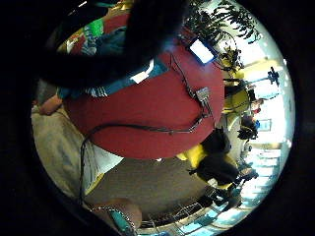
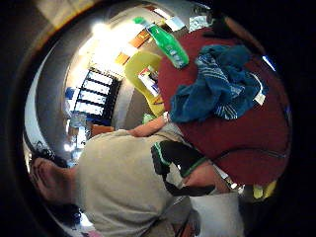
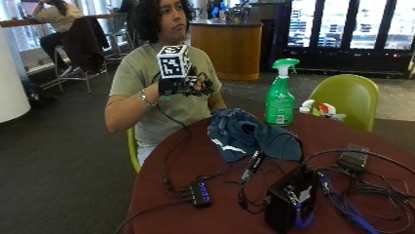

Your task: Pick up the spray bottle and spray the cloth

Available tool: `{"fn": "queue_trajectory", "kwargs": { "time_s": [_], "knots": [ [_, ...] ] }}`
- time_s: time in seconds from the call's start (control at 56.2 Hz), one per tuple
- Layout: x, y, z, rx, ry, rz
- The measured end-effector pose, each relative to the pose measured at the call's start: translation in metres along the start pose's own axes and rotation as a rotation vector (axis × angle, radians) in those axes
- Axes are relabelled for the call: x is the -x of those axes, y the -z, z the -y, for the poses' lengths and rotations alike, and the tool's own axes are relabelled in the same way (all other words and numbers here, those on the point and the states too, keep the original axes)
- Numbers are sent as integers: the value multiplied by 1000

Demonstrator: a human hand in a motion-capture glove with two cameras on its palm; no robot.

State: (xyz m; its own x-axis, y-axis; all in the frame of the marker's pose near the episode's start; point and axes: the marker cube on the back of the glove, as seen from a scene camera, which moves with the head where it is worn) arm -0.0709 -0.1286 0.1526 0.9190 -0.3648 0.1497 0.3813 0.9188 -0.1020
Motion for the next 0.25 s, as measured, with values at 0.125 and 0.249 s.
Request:
{"fn": "queue_trajectory", "kwargs": {
  "time_s": [0.125,0.249],
  "knots": [
    [-2,-3,-6,27,-10,23],
    [-6,-5,-7,38,-24,27]
  ]
}}
